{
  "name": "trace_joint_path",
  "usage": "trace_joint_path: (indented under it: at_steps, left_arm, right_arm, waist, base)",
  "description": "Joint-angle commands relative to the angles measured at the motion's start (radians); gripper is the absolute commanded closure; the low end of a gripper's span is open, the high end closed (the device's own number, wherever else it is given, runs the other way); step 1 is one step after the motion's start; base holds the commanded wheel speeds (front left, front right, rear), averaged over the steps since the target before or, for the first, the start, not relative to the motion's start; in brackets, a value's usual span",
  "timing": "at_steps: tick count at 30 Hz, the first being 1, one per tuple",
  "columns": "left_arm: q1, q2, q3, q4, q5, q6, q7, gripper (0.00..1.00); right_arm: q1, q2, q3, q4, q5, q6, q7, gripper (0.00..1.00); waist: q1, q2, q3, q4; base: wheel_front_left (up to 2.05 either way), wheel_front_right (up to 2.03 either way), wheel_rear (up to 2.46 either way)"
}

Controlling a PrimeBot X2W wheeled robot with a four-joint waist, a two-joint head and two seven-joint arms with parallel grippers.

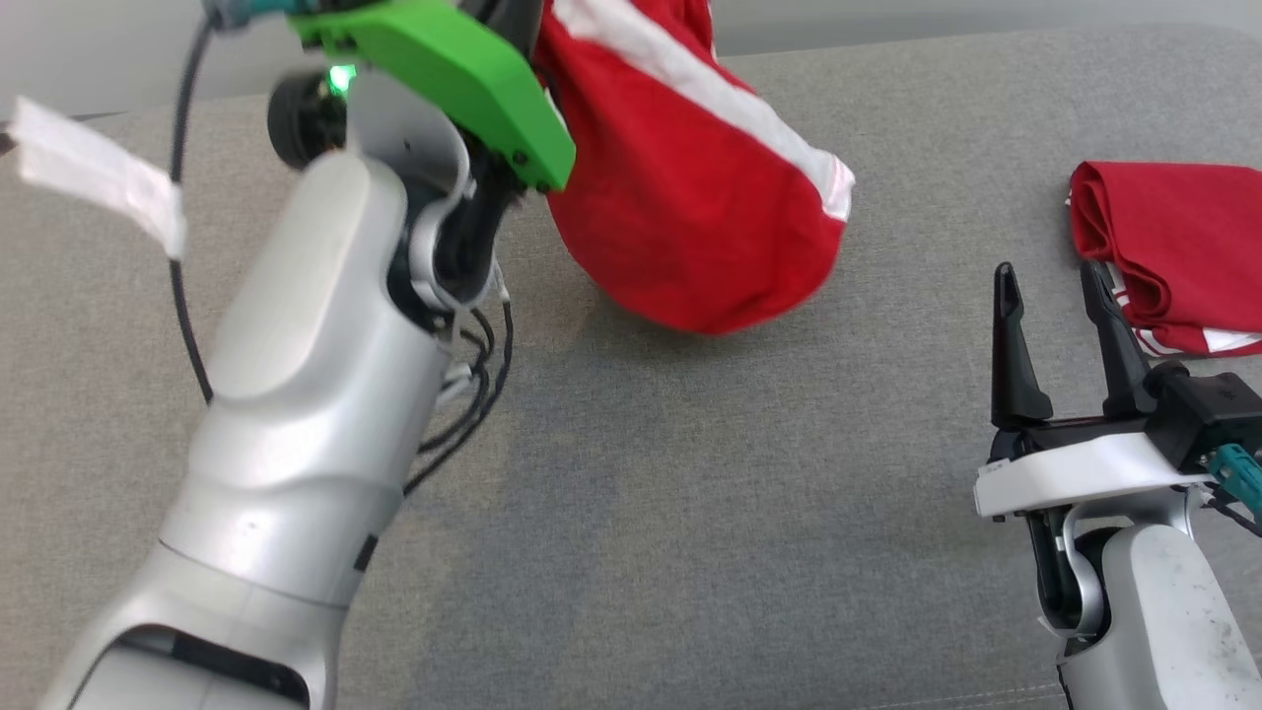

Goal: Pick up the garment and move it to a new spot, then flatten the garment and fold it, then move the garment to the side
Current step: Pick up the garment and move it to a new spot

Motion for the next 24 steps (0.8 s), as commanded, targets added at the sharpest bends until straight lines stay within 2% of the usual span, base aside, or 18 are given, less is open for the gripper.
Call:
trace_joint_path:
  at_steps: [1, 7, 10, 17, 18, 19, 20, 21, 24]
  left_arm:
    - [0.062, -0.002, -0.012, 0.017, -0.021, 0.023, -0.034, 1.00]
    - [0.243, -0.011, -0.065, 0.117, -0.074, 0.075, -0.177, 1.00]
    - [0.305, -0.010, -0.045, 0.204, -0.100, 0.093, -0.260, 1.00]
    - [0.324, -0.010, 0.009, 0.306, -0.145, 0.070, -0.339, 1.00]
    - [0.325, -0.010, 0.014, 0.314, -0.149, 0.066, -0.345, 0.93]
    - [0.324, -0.010, 0.015, 0.320, -0.150, 0.060, -0.350, 0.55]
    - [0.324, -0.010, 0.015, 0.327, -0.152, 0.055, -0.354, 0.08]
    - [0.326, -0.010, 0.015, 0.332, -0.155, 0.051, -0.358, 0.00]
    - [0.331, -0.010, 0.017, 0.338, -0.137, 0.036, -0.376, 0.00]
  right_arm:
    - [-0.002, -0.002, 0.008, 0.010, 0.010, -0.002, -0.010, 0.00]
    - [-0.033, -0.003, 0.029, 0.034, 0.018, -0.002, -0.027, 0.00]
    - [-0.039, -0.003, 0.019, 0.040, 0.006, -0.002, -0.032, 0.00]
    - [-0.026, -0.002, 0.005, 0.045, -0.006, -0.002, -0.035, 0.00]
    - [-0.026, -0.002, 0.006, 0.046, -0.006, -0.002, -0.034, 0.00]
    - [-0.027, -0.002, 0.009, 0.047, -0.005, -0.002, -0.034, 0.00]
    - [-0.029, -0.002, 0.013, 0.049, -0.003, -0.002, -0.033, 0.00]
    - [-0.030, -0.002, 0.015, 0.050, -0.001, -0.002, -0.033, 0.00]
    - [-0.033, -0.003, 0.020, 0.057, 0.002, -0.002, -0.032, 0.00]
  waist:
    - [0.0000, -0.0001, 0.023, -0.016]
    - [0.0000, -0.0001, 0.067, -0.043]
    - [0.0000, -0.0001, 0.083, -0.045]
    - [0.0000, -0.0001, 0.090, -0.024]
    - [0.0000, -0.0001, 0.090, -0.020]
    - [0.0000, -0.0001, 0.089, -0.018]
    - [0.0000, -0.0001, 0.089, -0.015]
    - [0.0000, -0.0001, 0.088, -0.014]
    - [0.0000, -0.0001, 0.082, -0.008]
  base:
    - [0.00, 0.00, 0.00]
    - [0.00, 0.00, 0.00]
    - [0.00, 0.00, 0.00]
    - [0.00, 0.00, 0.00]
    - [0.00, 0.00, 0.00]
    - [0.00, 0.00, 0.00]
    - [0.00, 0.00, 0.00]
    - [0.00, 0.00, 0.00]
    - [0.00, 0.00, 0.00]
